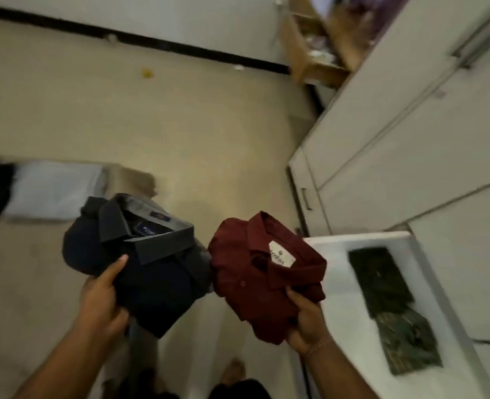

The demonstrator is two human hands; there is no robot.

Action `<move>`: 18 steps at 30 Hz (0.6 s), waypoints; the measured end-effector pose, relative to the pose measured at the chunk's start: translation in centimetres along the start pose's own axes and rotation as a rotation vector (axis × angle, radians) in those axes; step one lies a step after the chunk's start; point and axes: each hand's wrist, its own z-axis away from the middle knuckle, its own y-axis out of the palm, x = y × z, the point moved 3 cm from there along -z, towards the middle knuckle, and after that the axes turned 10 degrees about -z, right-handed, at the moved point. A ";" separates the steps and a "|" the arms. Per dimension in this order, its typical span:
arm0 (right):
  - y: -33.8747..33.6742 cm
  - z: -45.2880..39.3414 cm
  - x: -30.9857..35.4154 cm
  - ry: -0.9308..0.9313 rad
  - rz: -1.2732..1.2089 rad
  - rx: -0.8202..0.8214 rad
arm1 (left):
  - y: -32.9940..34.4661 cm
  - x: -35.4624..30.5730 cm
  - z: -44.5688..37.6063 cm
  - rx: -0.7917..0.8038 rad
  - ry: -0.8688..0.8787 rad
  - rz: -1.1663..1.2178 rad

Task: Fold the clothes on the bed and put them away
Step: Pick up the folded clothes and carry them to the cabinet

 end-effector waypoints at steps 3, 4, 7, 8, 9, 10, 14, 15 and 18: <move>-6.5 2.0 3.4 -0.063 -0.086 -0.076 | 7.4 2.0 0.8 0.099 -0.047 -0.120; -9.1 2.7 5.0 -0.093 -0.137 -0.109 | 10.8 3.3 1.0 0.157 -0.054 -0.168; -16.4 4.6 8.2 -0.164 -0.298 -0.182 | 19.6 7.4 2.7 0.272 -0.059 -0.262; -18.8 5.2 9.1 -0.188 -0.351 -0.206 | 22.6 9.1 3.6 0.324 -0.073 -0.296; -21.3 5.7 9.9 -0.209 -0.399 -0.243 | 25.5 10.9 4.4 0.374 -0.080 -0.340; -23.3 5.9 10.4 -0.231 -0.433 -0.270 | 27.9 12.3 5.0 0.414 -0.088 -0.372; -30.4 5.7 11.3 -0.275 -0.527 -0.390 | 36.4 17.9 7.4 0.493 -0.114 -0.507; -32.2 5.4 11.3 -0.278 -0.544 -0.429 | 38.3 19.7 7.5 0.501 -0.125 -0.554; -36.1 4.0 10.7 -0.288 -0.627 -0.517 | 42.6 24.2 7.4 0.481 -0.156 -0.689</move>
